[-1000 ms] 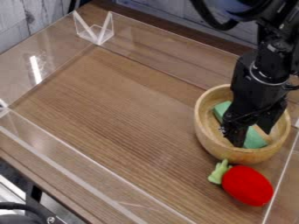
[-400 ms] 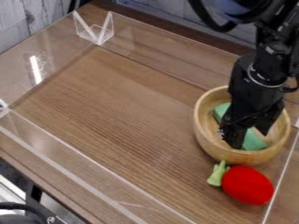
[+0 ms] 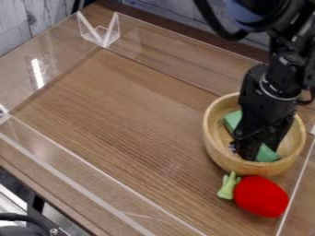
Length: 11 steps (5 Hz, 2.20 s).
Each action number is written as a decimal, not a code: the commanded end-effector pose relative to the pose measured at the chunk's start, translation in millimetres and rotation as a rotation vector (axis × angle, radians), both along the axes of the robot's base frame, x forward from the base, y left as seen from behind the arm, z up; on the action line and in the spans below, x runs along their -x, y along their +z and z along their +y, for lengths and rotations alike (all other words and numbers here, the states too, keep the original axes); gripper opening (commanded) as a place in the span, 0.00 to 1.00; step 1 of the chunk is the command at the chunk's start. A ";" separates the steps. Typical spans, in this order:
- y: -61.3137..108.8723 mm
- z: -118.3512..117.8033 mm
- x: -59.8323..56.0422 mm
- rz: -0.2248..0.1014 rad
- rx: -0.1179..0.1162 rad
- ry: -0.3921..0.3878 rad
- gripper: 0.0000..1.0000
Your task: Put the green block in the brown bowl
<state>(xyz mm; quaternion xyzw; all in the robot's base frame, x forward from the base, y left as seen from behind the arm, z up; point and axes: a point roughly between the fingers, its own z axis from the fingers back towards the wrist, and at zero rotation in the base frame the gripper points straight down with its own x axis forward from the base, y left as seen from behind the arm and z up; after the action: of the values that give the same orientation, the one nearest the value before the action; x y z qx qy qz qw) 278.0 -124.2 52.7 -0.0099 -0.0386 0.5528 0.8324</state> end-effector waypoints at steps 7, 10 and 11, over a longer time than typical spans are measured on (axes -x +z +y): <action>16.7 -27.1 -39.3 -0.052 0.066 -0.085 0.00; 68.5 -21.1 -2.6 -0.049 0.115 -0.050 1.00; 70.7 -13.2 -0.6 -0.049 0.128 -0.086 1.00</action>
<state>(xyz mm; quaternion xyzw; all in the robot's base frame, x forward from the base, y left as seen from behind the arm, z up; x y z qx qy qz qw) 275.0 -137.8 103.1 -0.0506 -0.0034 0.5192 0.8531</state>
